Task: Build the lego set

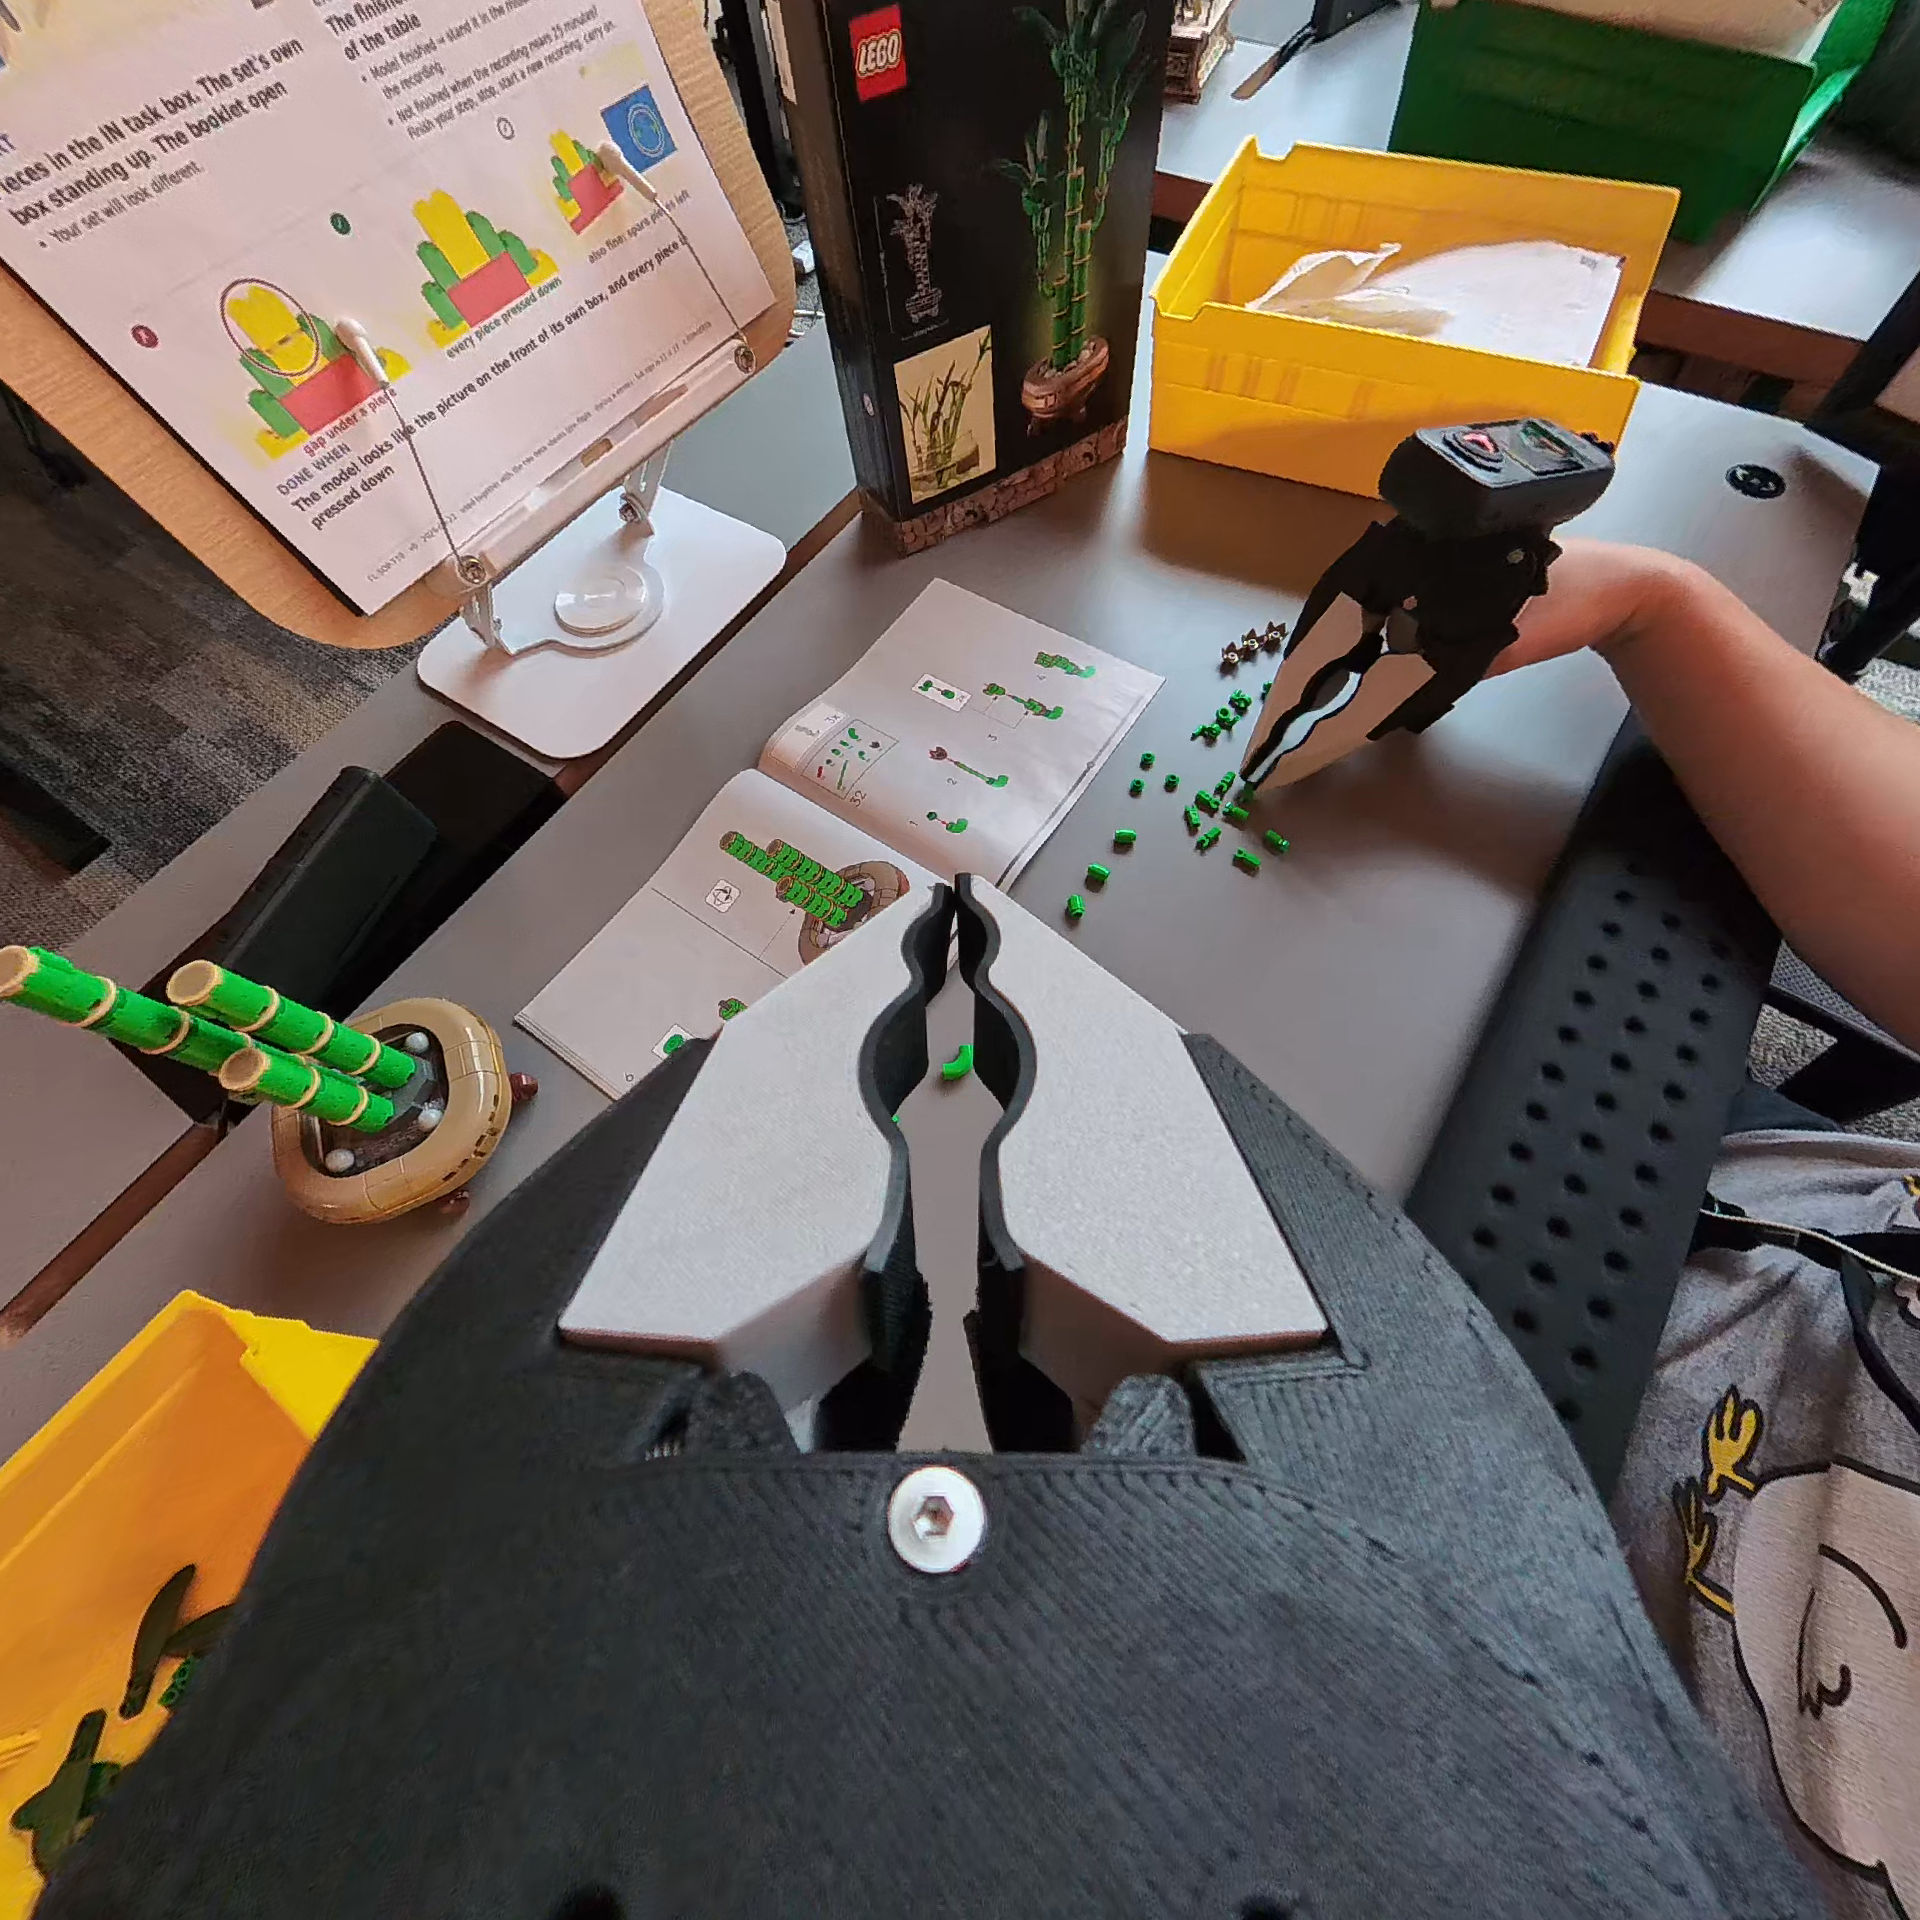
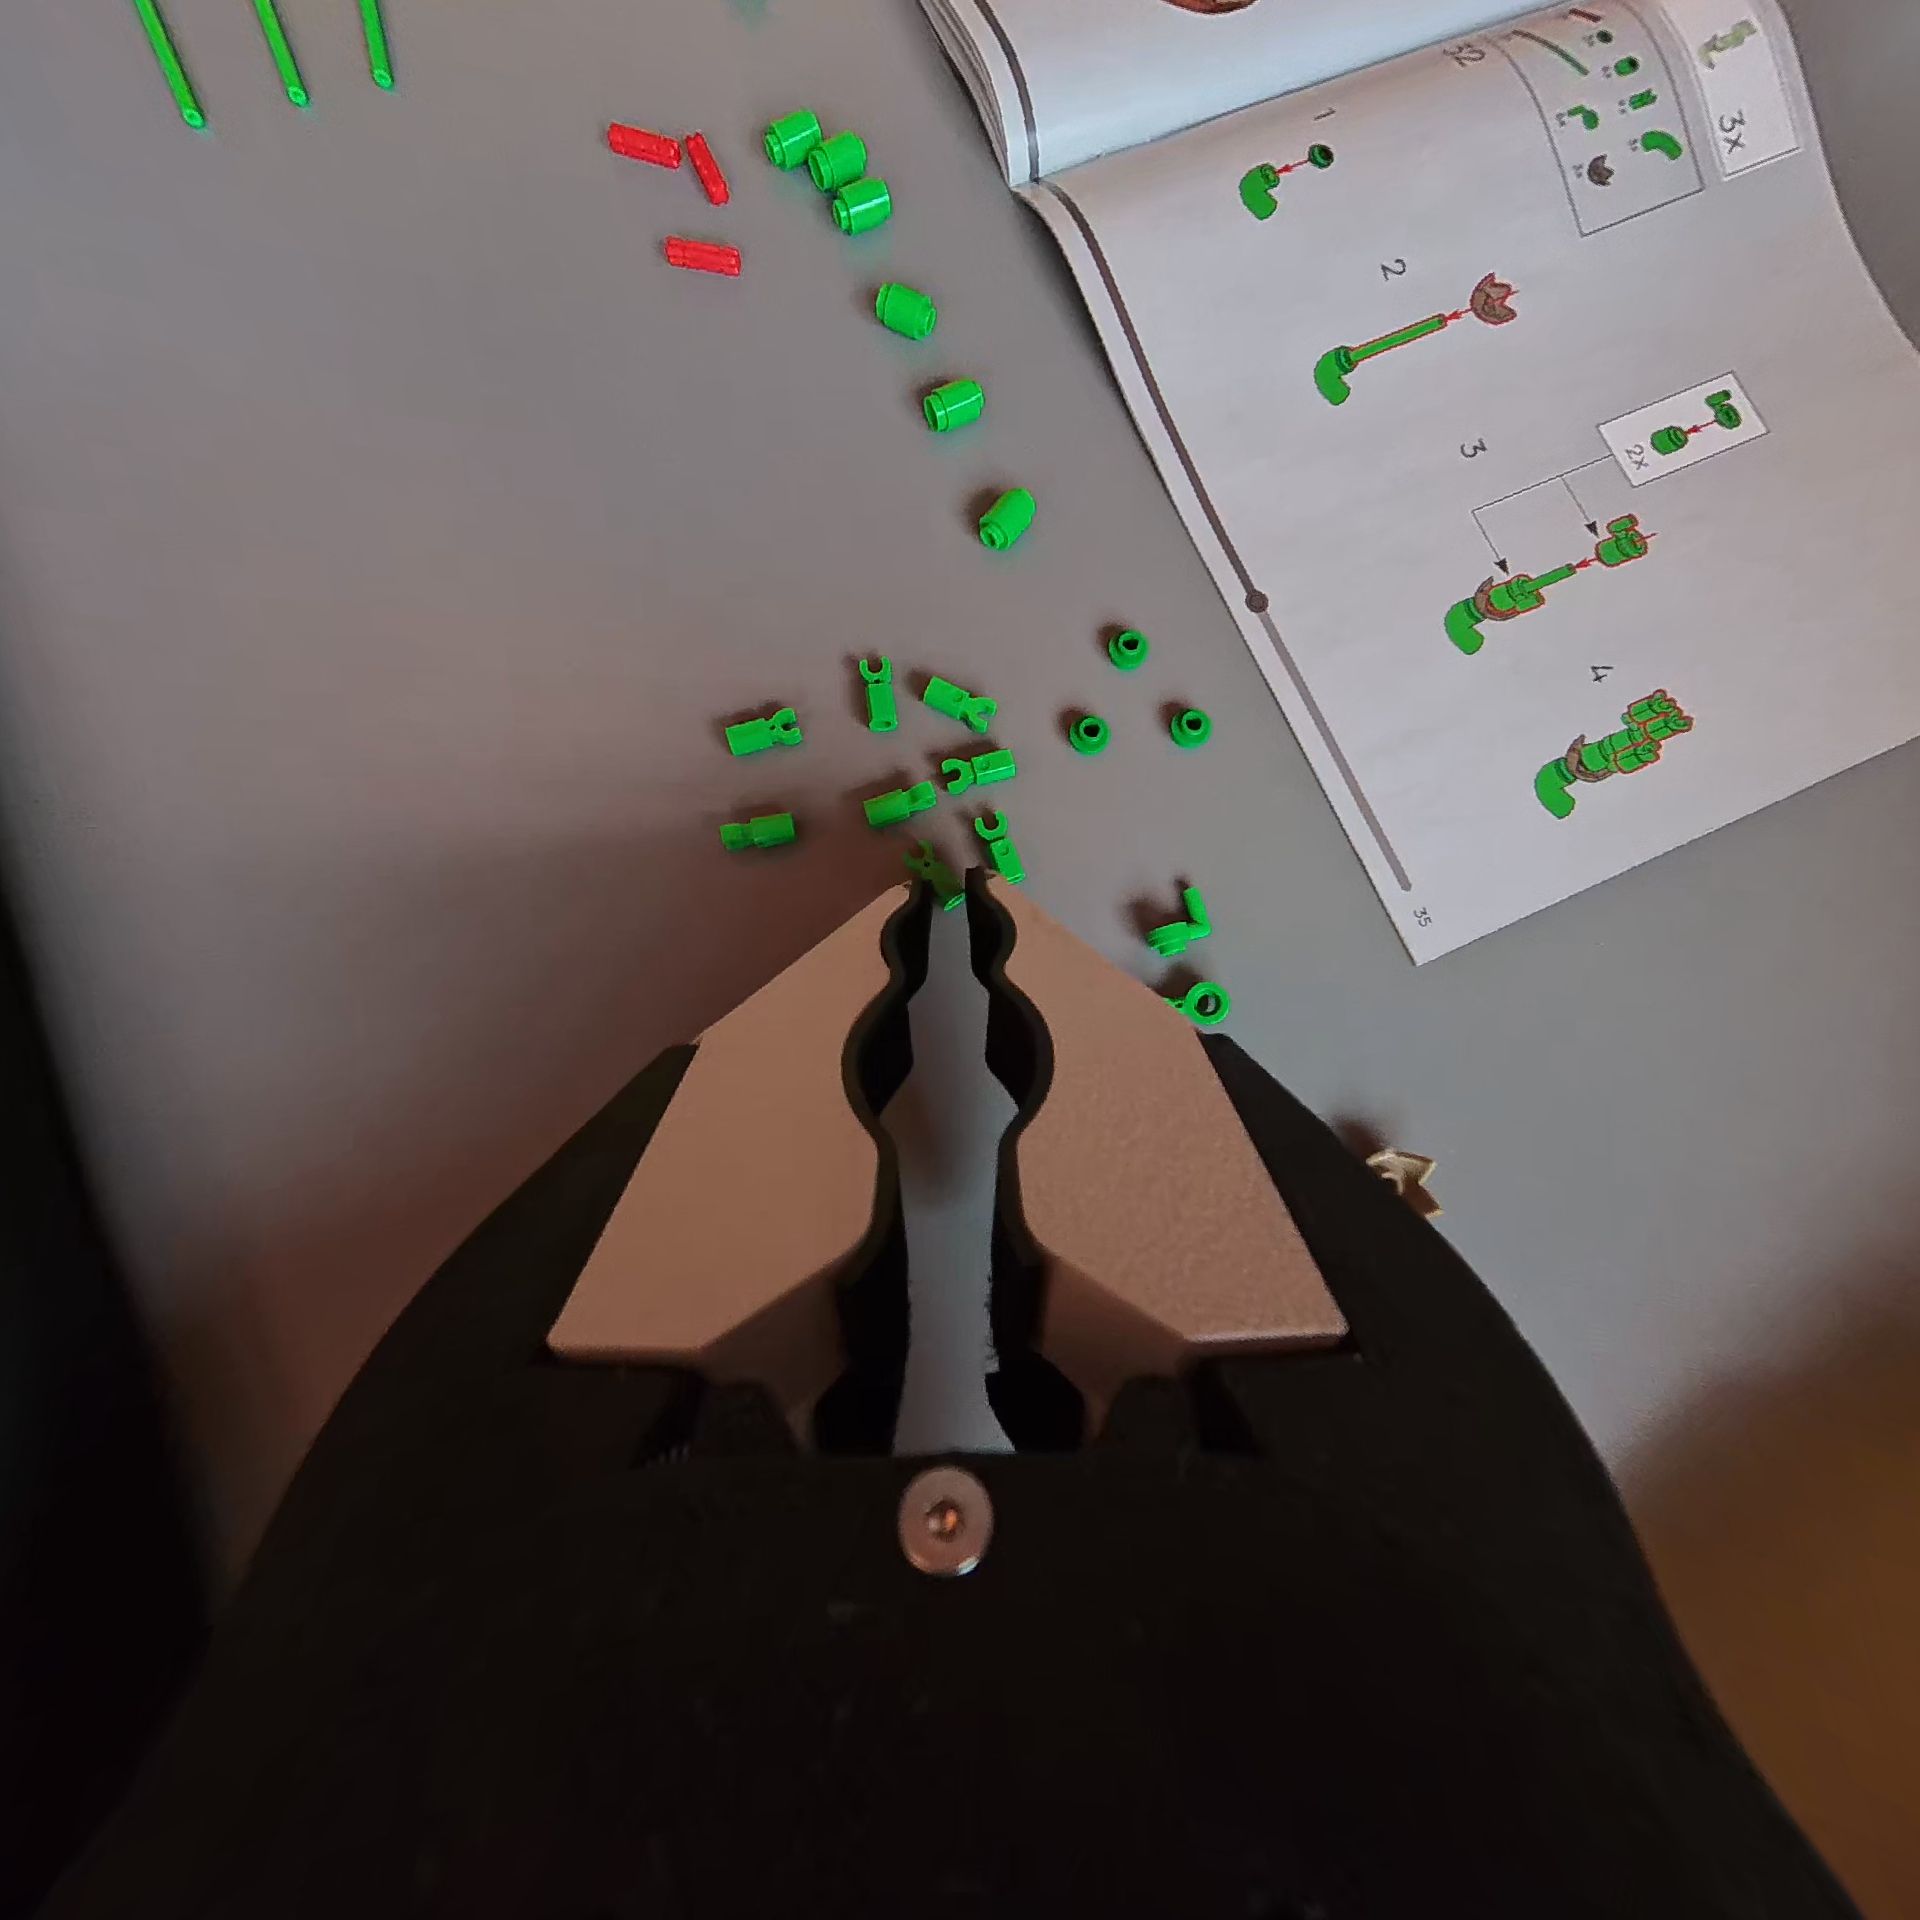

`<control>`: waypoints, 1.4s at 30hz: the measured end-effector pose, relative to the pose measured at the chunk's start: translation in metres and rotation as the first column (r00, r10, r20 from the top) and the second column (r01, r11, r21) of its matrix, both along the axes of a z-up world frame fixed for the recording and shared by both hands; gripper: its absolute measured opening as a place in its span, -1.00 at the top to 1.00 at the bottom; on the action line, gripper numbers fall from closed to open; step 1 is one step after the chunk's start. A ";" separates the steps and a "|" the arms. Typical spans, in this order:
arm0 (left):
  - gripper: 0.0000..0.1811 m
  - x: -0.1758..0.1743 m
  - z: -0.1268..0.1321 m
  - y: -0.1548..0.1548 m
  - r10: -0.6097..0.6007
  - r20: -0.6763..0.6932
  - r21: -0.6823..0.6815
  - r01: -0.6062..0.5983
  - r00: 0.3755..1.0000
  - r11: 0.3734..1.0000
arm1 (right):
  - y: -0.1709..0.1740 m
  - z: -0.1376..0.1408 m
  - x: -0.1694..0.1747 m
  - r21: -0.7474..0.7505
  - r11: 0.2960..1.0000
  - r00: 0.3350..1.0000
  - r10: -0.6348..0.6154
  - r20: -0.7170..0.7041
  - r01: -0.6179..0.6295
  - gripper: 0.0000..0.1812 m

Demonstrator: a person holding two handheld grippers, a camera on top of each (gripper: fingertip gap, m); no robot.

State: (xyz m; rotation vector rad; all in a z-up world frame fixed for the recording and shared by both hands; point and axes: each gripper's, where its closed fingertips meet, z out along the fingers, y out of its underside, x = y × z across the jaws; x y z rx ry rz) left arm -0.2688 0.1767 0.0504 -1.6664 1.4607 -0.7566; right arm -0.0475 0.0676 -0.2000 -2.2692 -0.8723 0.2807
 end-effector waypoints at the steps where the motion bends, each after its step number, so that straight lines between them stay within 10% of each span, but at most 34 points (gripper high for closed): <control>1: 1.00 0.000 0.000 0.000 0.000 -0.002 0.000 0.000 1.000 1.000 | 0.000 0.001 0.000 0.004 1.000 1.000 0.000 0.001 0.000 0.93; 16: 1.00 -0.007 0.002 0.006 0.030 -0.001 0.022 -0.030 1.000 0.999 | 0.004 0.041 0.001 0.163 0.986 0.994 -0.009 -0.111 0.027 0.92; 21: 1.00 -0.053 0.039 0.027 0.143 0.124 0.090 -0.154 0.982 0.984 | 0.014 0.128 0.018 0.551 0.819 0.976 -0.052 -0.213 0.164 0.80; 25: 0.63 -0.116 0.054 0.055 0.285 0.177 0.094 -0.304 0.942 0.948 | 0.019 0.140 0.043 0.639 0.731 0.971 -0.176 -0.164 0.240 0.79; 29: 0.20 -0.171 0.035 0.083 0.379 0.166 0.065 -0.393 0.911 0.917 | 0.026 0.137 0.043 0.639 0.726 0.967 -0.202 -0.155 0.254 0.79; 42: 0.47 -0.259 -0.047 0.173 0.506 -0.151 -0.016 -0.514 0.849 0.858 | 0.039 0.135 0.070 0.606 0.679 0.910 -0.317 -0.268 0.414 0.80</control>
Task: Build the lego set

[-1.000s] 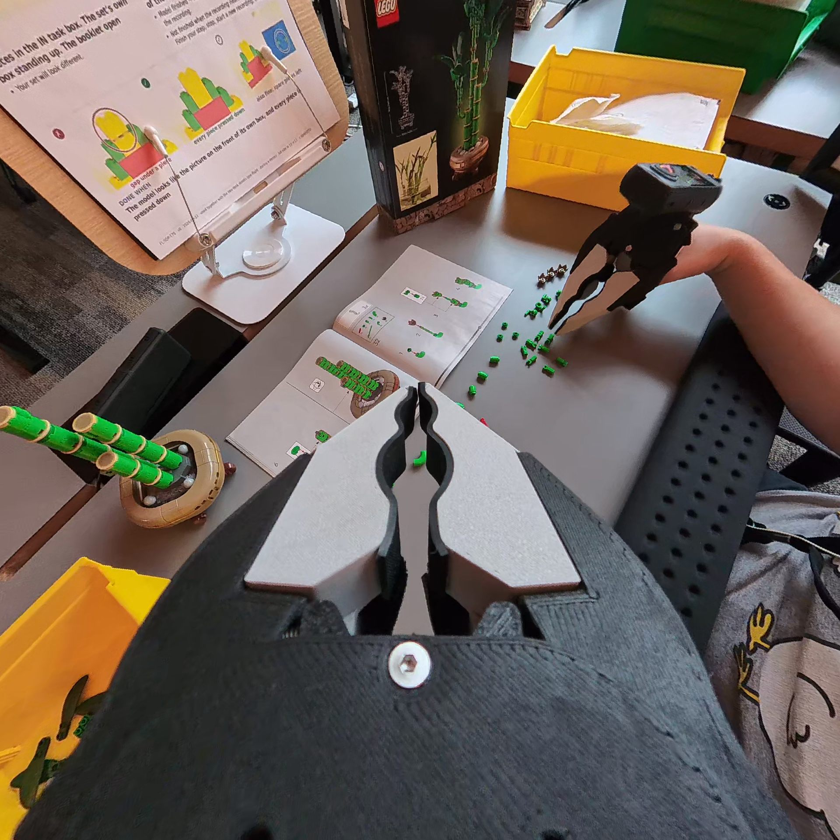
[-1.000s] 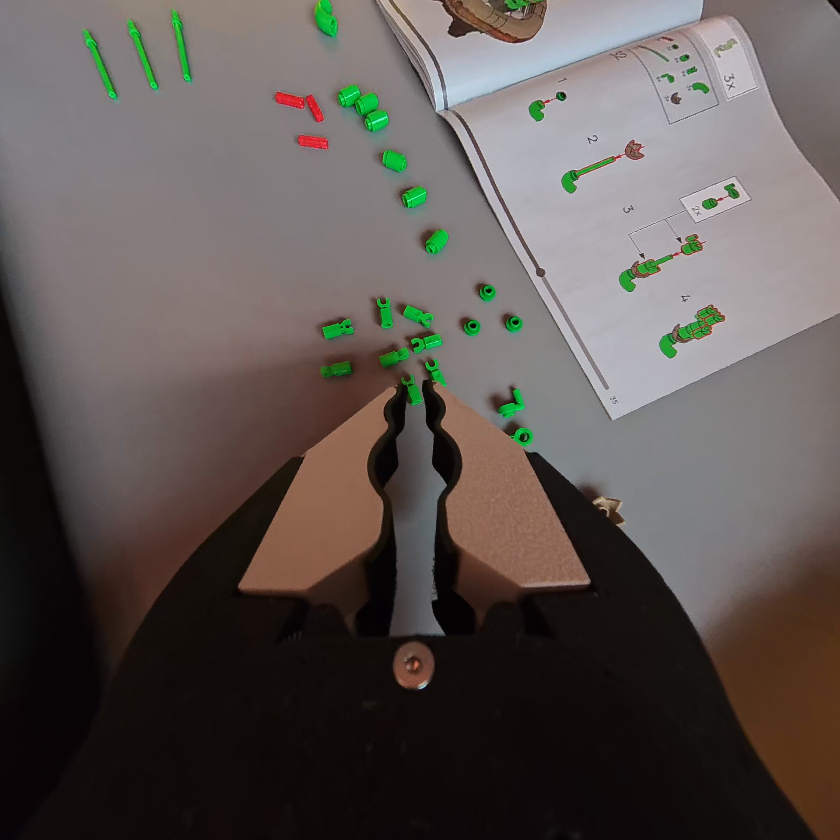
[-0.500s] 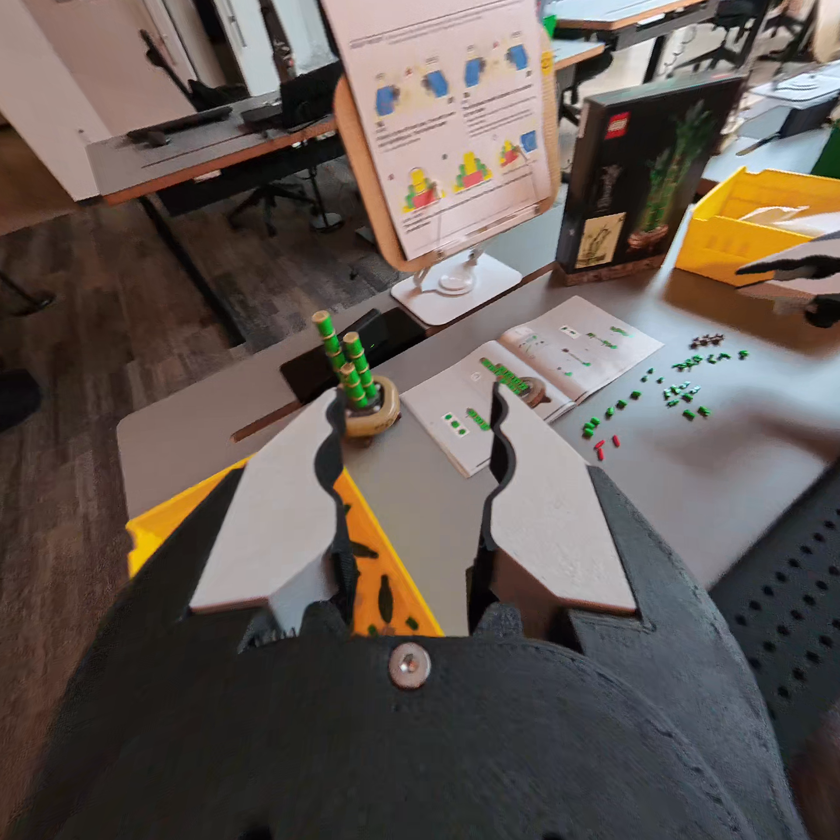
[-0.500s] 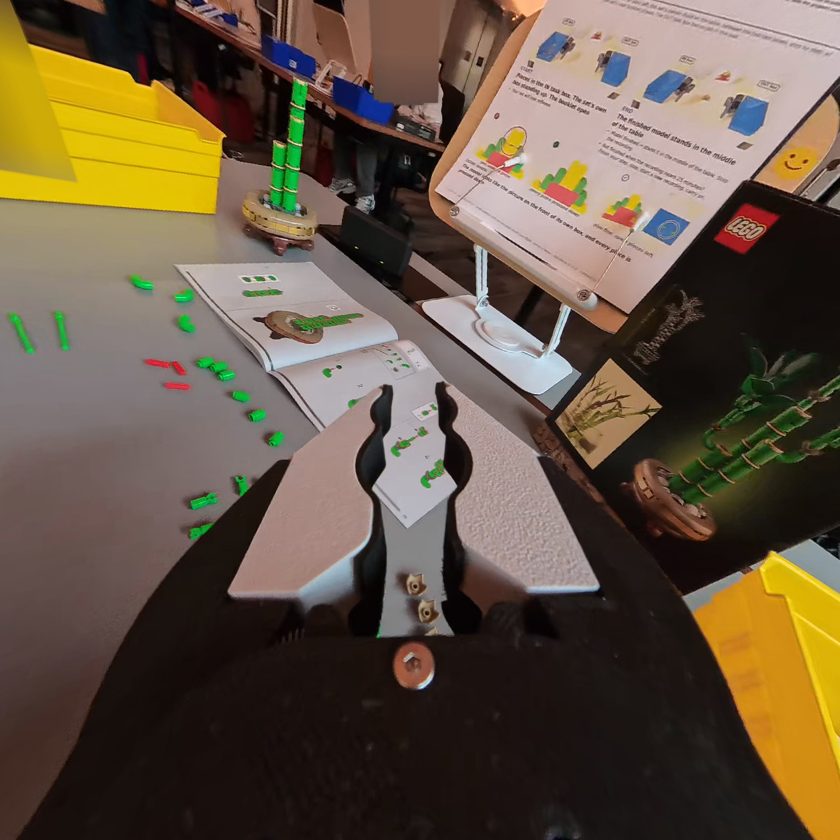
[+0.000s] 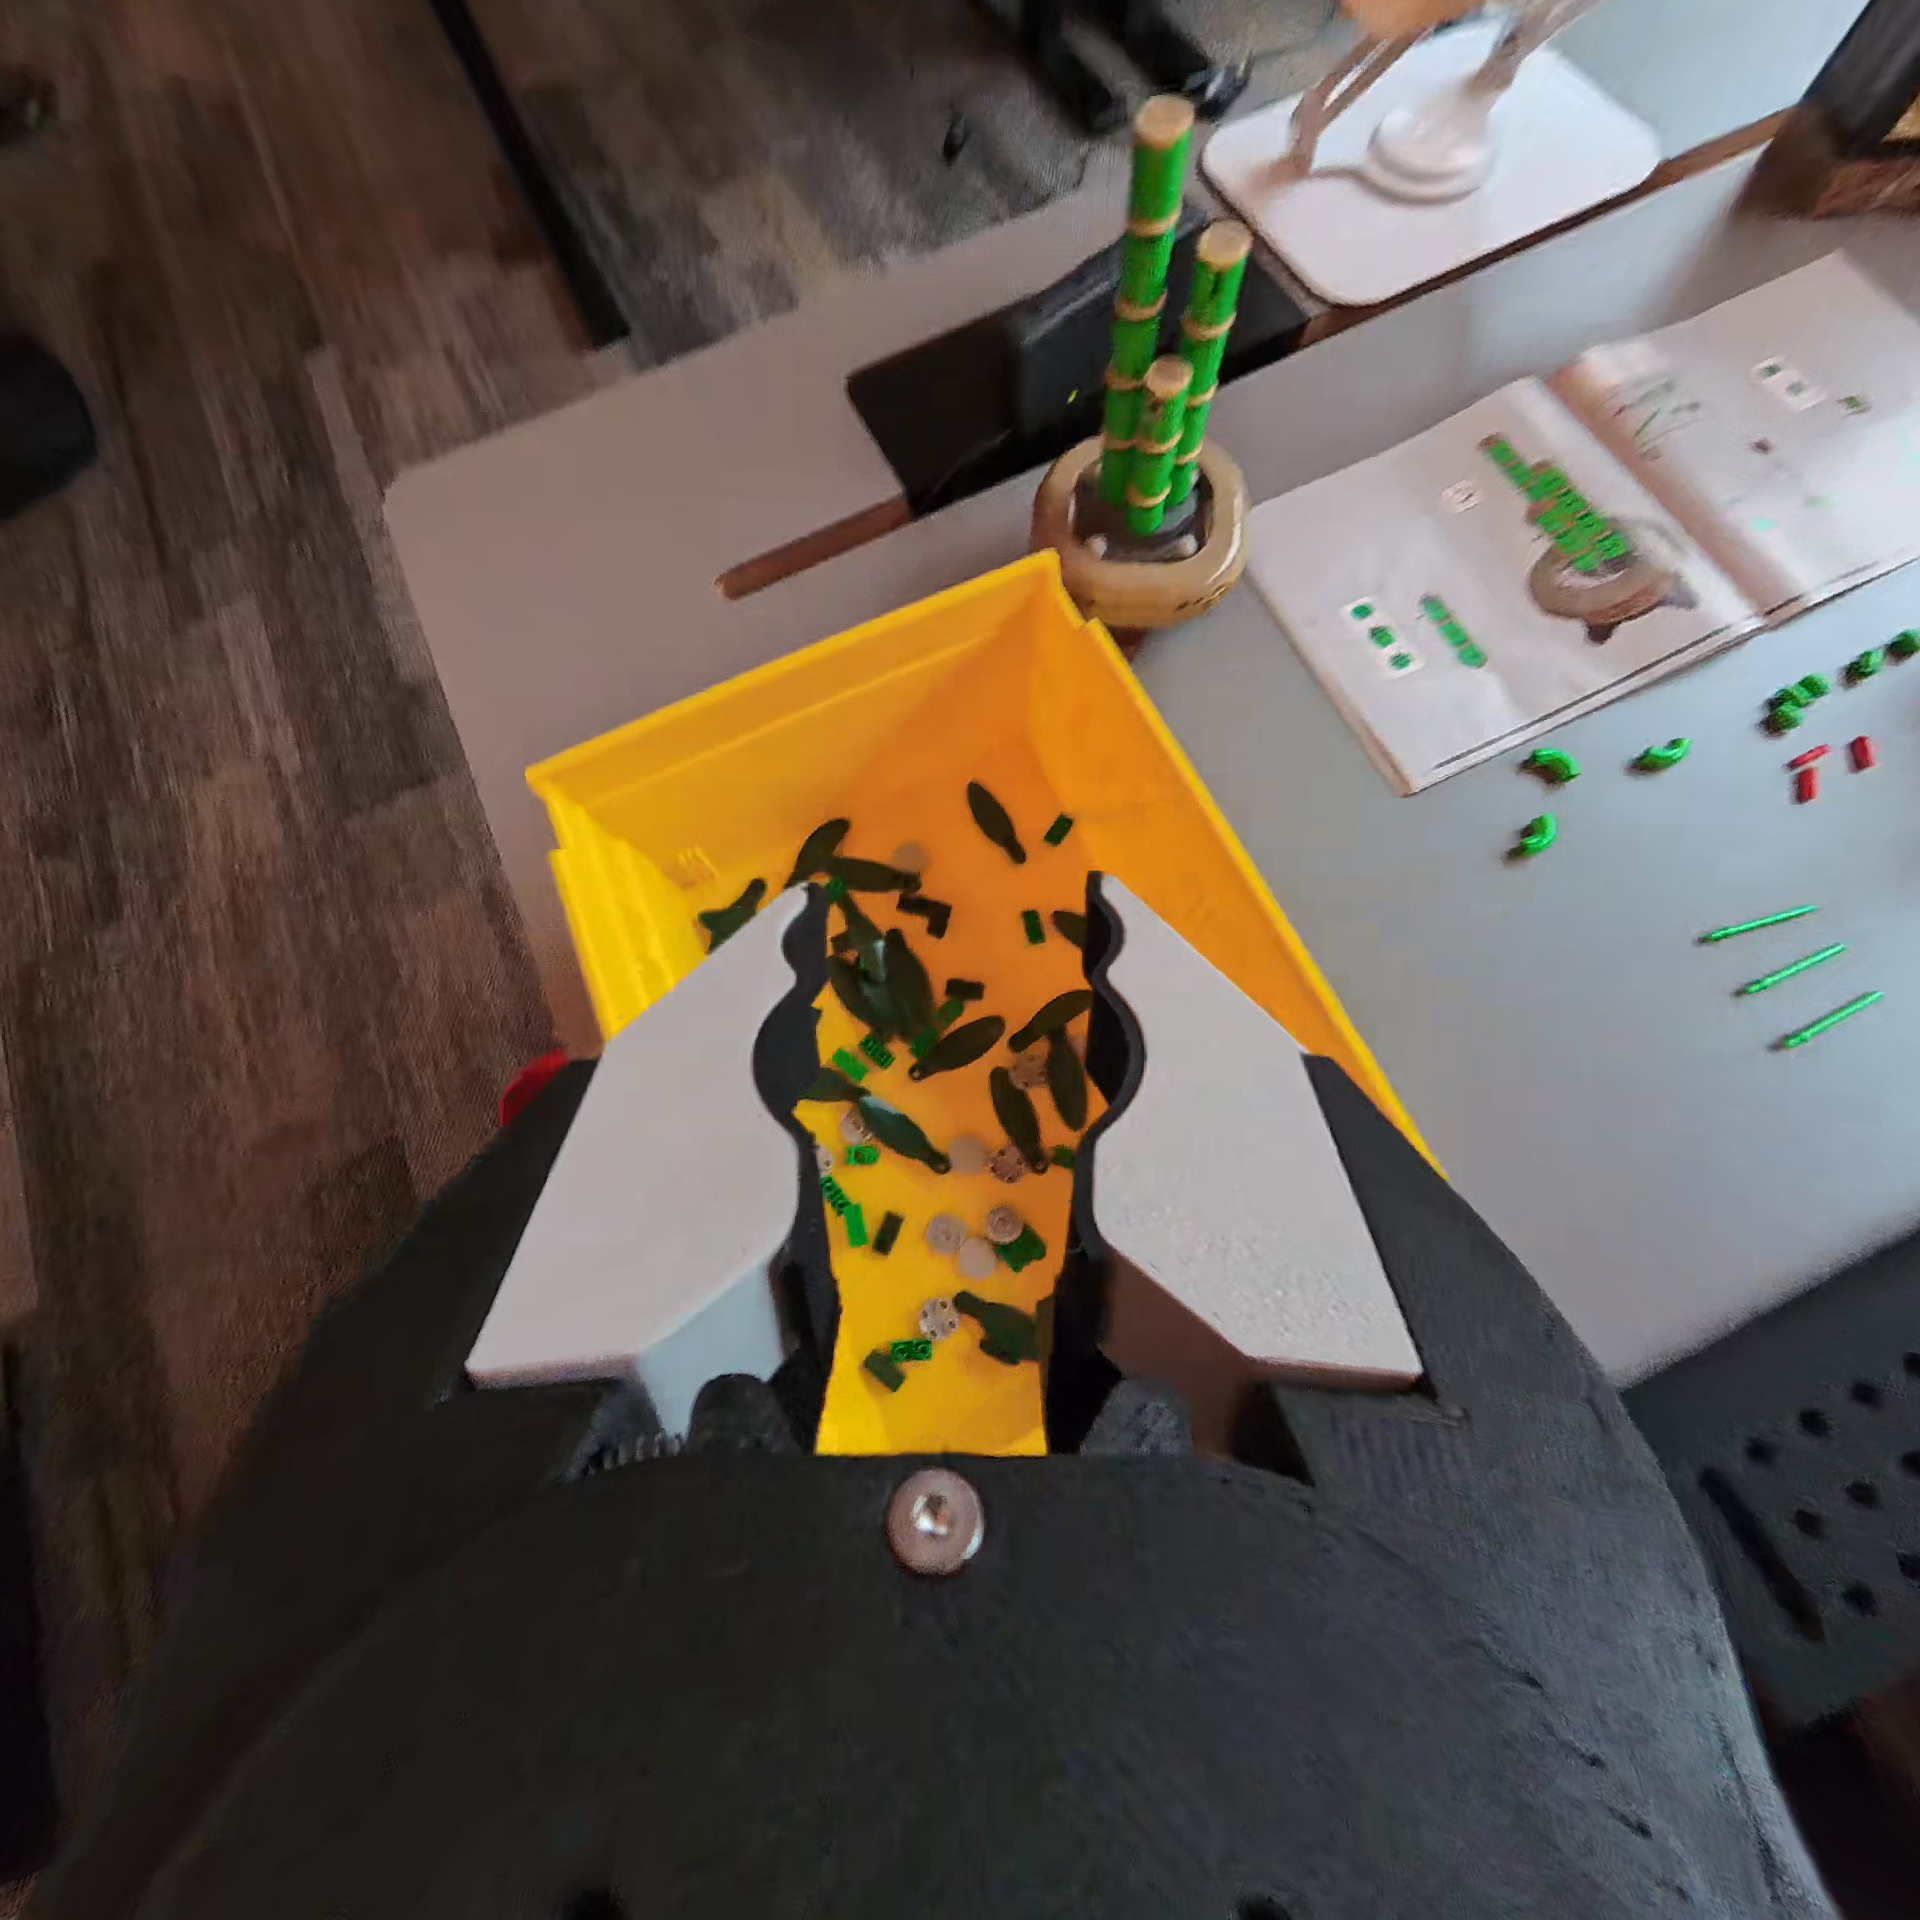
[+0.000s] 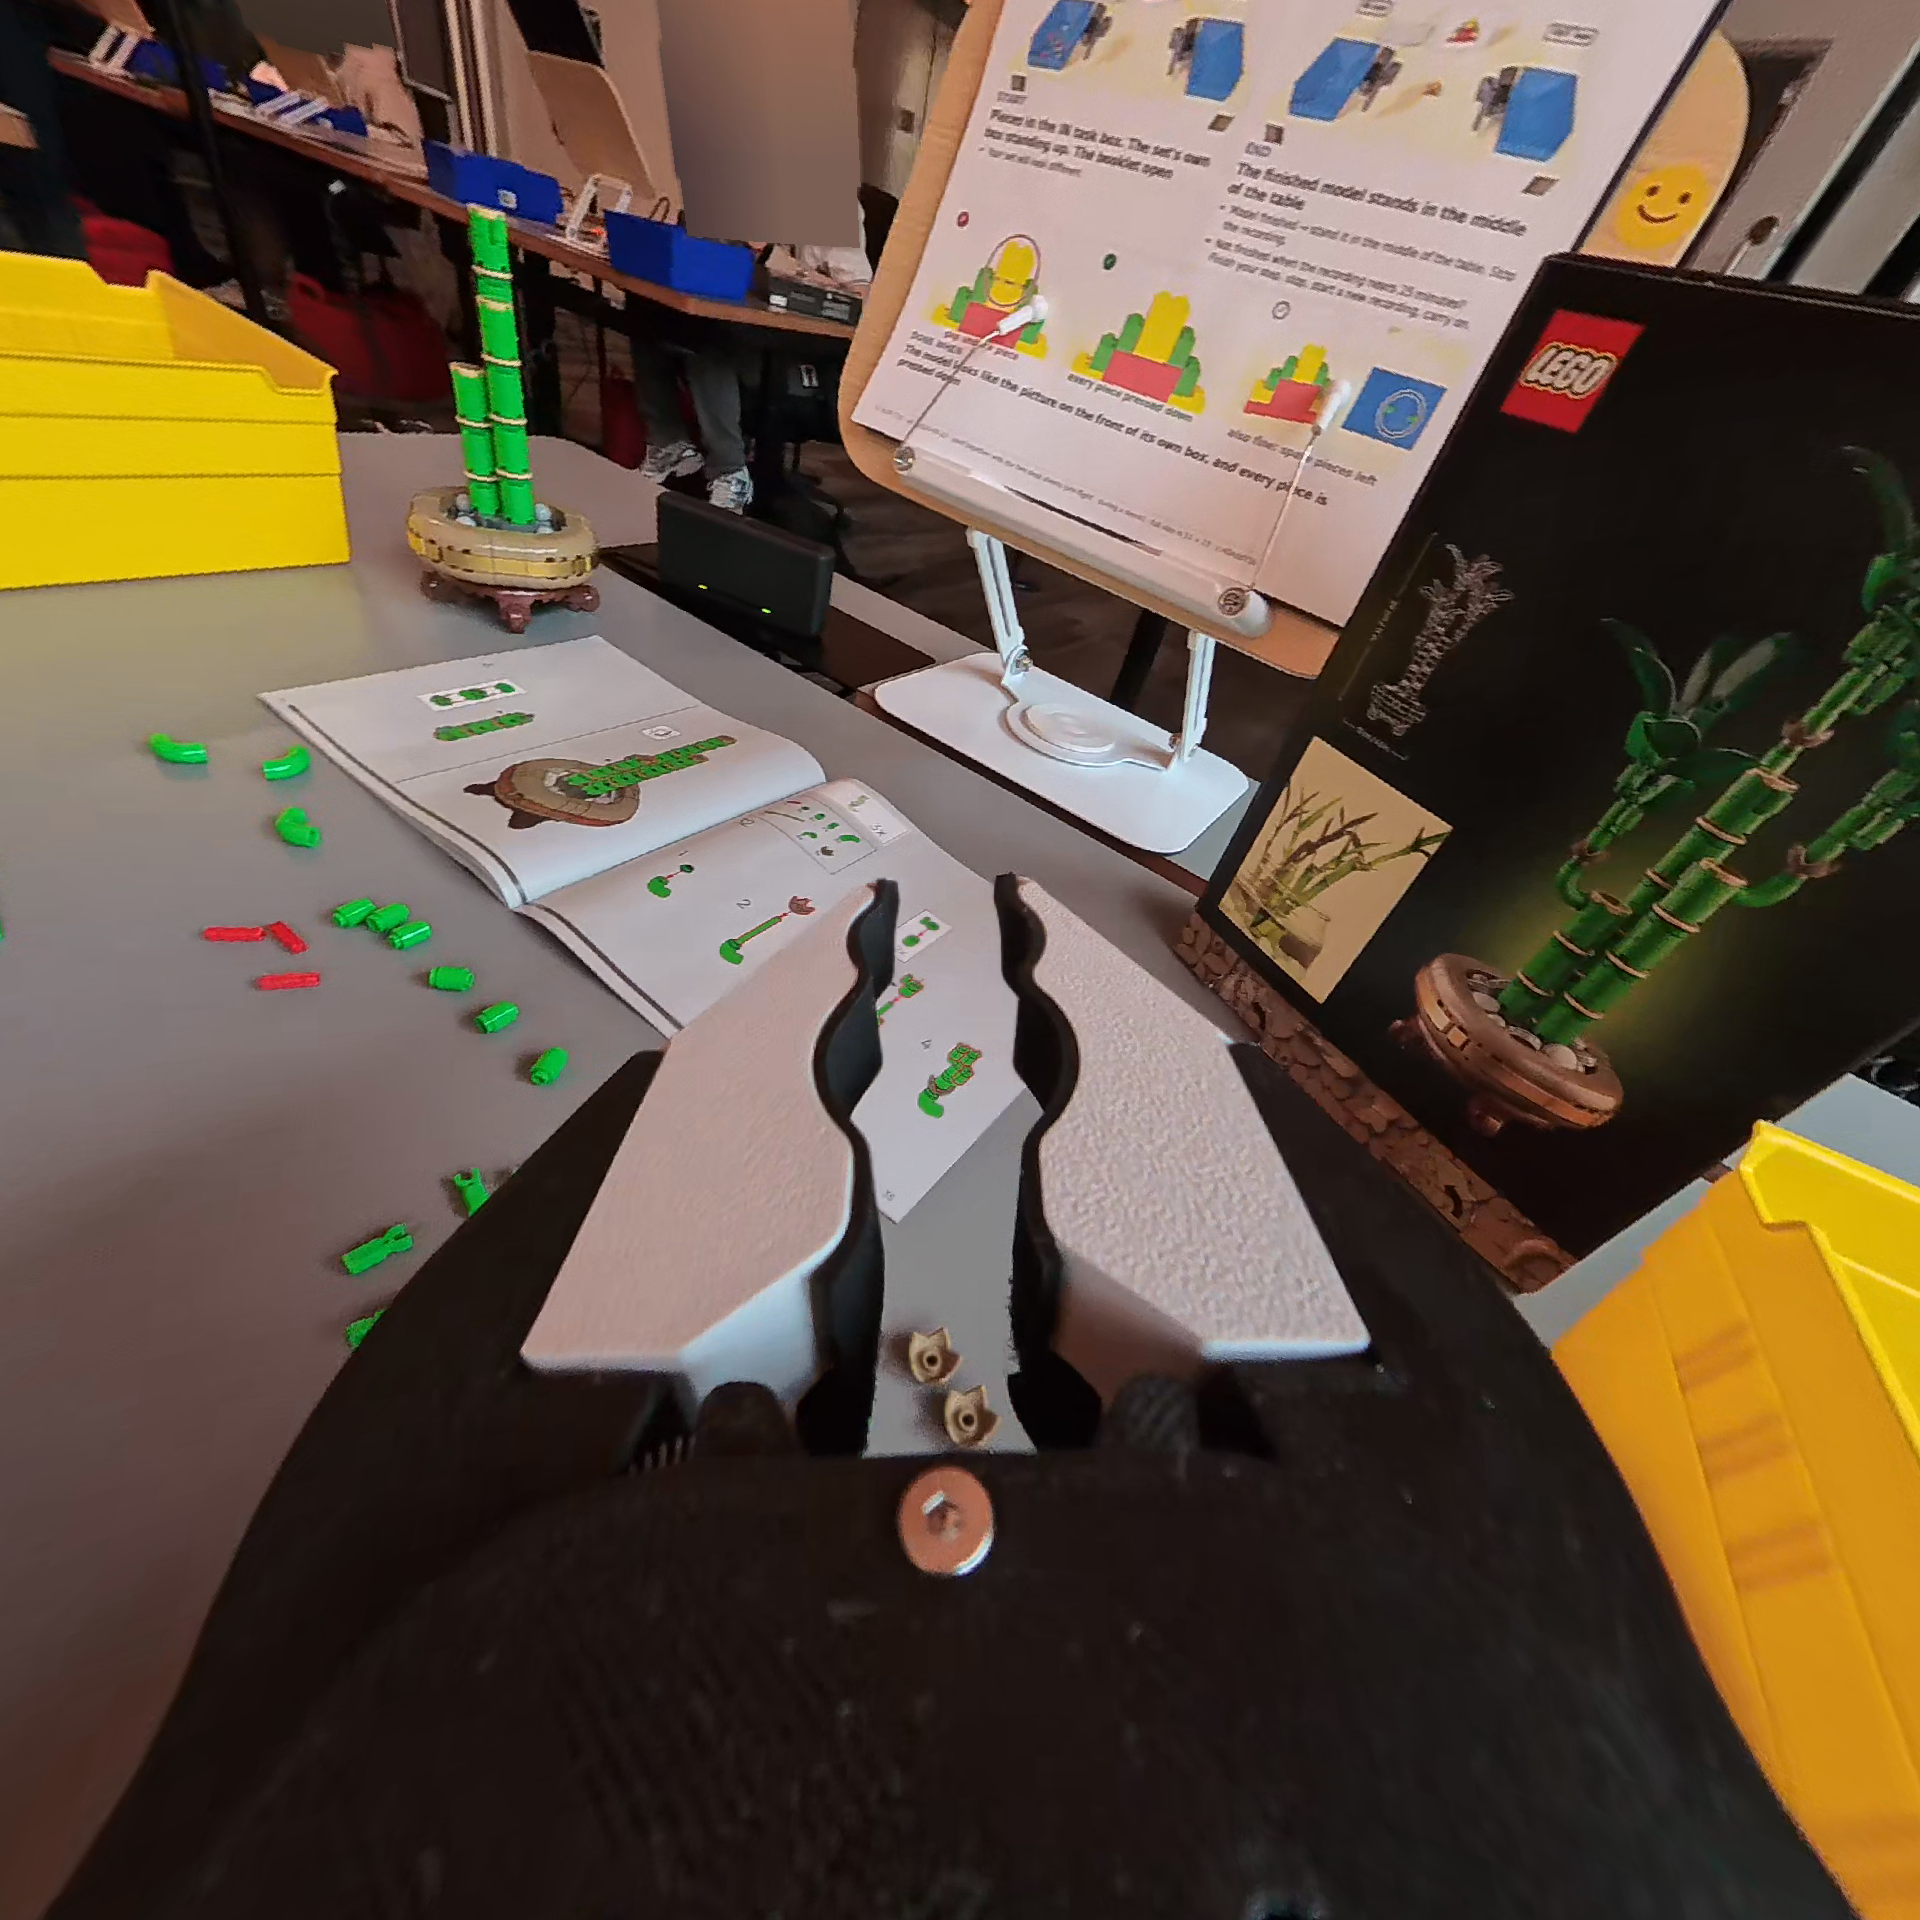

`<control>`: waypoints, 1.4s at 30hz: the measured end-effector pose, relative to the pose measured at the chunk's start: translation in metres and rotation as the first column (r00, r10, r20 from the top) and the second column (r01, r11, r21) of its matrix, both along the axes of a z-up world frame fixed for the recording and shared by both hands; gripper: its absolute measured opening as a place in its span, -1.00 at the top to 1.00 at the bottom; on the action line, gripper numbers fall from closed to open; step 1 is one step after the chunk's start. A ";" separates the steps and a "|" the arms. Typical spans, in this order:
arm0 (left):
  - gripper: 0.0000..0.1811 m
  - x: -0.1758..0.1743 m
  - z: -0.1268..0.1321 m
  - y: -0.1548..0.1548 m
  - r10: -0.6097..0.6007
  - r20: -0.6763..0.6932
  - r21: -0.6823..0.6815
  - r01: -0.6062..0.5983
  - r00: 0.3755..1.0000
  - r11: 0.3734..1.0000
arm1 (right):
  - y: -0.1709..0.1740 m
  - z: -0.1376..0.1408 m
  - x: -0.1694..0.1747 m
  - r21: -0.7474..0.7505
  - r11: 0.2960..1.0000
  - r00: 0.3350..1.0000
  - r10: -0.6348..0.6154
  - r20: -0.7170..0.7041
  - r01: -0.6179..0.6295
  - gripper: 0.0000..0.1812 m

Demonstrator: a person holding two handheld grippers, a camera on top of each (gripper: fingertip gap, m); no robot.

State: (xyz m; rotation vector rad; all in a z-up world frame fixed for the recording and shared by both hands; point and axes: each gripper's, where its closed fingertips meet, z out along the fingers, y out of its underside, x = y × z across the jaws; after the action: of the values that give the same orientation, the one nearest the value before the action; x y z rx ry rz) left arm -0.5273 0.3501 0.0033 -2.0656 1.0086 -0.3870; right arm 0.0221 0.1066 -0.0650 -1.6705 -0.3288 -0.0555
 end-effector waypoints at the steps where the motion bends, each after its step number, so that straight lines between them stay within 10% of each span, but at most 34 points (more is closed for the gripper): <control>1: 0.52 -0.002 -0.006 0.007 -0.001 -0.025 -0.012 0.000 1.000 1.000 | 0.000 0.000 0.002 0.002 1.000 1.000 -0.009 -0.003 0.009 0.80; 16: 0.77 0.001 -0.147 0.068 0.042 -0.363 -0.409 -0.200 0.931 0.890 | 0.004 -0.018 0.008 -0.066 0.997 0.997 -0.045 0.066 0.049 0.80; 42: 0.94 0.003 -0.202 0.079 -0.005 -0.384 -0.545 -0.223 0.923 0.808 | 0.009 -0.036 0.002 -0.152 0.988 0.994 -0.015 0.105 0.031 0.79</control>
State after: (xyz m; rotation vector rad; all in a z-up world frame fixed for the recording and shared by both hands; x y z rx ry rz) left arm -0.5246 0.4290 -0.1989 -2.8269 1.0639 -0.2674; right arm 0.0244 0.1151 -0.1015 -1.8277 -0.4008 -0.1378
